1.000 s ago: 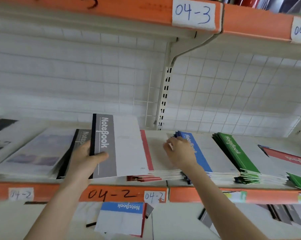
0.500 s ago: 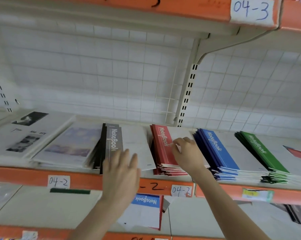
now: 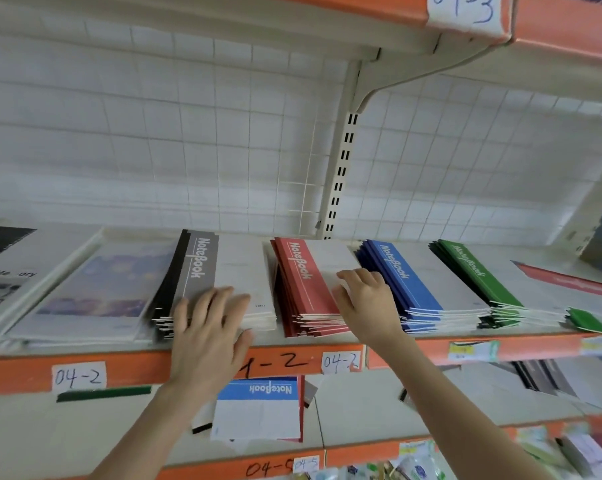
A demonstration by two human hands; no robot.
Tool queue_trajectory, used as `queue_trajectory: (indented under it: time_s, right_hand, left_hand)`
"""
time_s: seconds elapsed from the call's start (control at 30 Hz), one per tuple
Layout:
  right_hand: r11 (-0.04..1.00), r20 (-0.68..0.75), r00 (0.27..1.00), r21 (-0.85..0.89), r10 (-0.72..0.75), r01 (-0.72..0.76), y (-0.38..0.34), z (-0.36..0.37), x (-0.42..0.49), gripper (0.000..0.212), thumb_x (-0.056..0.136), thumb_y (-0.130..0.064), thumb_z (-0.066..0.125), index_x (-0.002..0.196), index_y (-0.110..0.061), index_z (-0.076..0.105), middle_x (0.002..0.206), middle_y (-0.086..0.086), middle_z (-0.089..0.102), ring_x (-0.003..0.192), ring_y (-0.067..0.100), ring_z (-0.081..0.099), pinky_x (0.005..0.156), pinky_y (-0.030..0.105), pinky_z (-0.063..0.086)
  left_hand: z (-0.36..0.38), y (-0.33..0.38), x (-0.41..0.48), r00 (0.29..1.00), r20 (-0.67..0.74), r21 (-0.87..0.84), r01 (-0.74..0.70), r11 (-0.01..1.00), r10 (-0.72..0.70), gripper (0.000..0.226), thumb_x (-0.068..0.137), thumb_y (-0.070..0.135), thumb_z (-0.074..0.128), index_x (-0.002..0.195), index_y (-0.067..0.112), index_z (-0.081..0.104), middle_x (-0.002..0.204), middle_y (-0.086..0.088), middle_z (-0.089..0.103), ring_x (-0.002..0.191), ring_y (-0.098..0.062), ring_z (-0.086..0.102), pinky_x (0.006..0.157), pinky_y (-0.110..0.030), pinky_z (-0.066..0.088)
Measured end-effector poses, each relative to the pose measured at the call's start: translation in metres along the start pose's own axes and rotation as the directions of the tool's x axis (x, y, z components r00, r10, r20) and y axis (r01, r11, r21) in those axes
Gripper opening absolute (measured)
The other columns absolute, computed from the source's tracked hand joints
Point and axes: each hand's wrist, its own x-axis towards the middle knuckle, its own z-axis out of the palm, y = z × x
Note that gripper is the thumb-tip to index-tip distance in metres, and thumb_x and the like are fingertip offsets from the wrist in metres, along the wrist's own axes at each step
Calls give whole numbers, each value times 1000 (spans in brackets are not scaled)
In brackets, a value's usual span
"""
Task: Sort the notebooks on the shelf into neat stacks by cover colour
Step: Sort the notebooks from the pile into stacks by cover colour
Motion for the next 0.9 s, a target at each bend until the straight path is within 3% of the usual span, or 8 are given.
queue_trajectory:
  time_s: [0.07,0.2,0.3,0.5,0.67,0.77,0.9]
  right_hand:
    - [998,23,1000,-58,9,-7,7,-7,-3,50,87,-37,33,106,-5,66,102,12,68,92,36,60,75,45,50]
    - [990,13,999,-137,40,-38,32,-19,-8,41,82,-35,37,88,-9,69,81,5,68,73,30,65,57,39,53]
    - [980,4,999,-191,50,-48,64,-31,-13,38,81,-34,40,84,-10,68,79,6,67,71,32,63,56,38,51]
    - [965,-39,993,-232,115,-120,167,-61,-27,40,81,-35,39,87,-9,69,80,8,66,70,34,62,54,39,51]
    - [957,-104,976,-200,193,-211,267,-96,-33,45,81,-36,36,87,-5,69,83,14,66,76,39,62,61,45,51]
    - [928,-60,948,-194,313,-318,321,-118,-32,57,86,-42,28,106,-5,66,104,17,63,98,40,55,81,47,47]
    - [832,77,842,-226,534,-507,387,-127,-26,39,97,-33,36,121,-9,56,127,14,50,120,34,41,99,41,36]
  left_hand:
    - [-1,4,3,1000,1,-26,28,999,-28,43,87,41,35,112,14,55,112,-14,63,108,-31,47,89,-58,34]
    - [-12,40,28,999,33,-84,12,996,-9,69,97,49,13,109,5,65,109,-18,65,107,-38,55,82,-61,42]
    - [-12,84,52,997,10,-131,-70,989,72,55,88,43,33,111,5,65,108,-18,65,105,-36,53,83,-59,44]
    - [13,180,99,979,43,-187,-189,964,200,52,84,40,36,106,5,67,101,-15,67,96,-36,62,77,-51,50]
    - [28,262,135,970,18,-195,-236,952,244,49,81,38,38,100,6,69,98,-16,67,91,-36,64,71,-46,52]
    - [38,303,152,965,10,-178,-255,951,260,50,81,38,37,99,6,70,98,-14,68,91,-35,65,70,-46,53]
    - [48,348,168,963,23,-150,-263,953,269,50,81,40,37,96,7,71,94,-14,69,88,-34,66,65,-44,53]
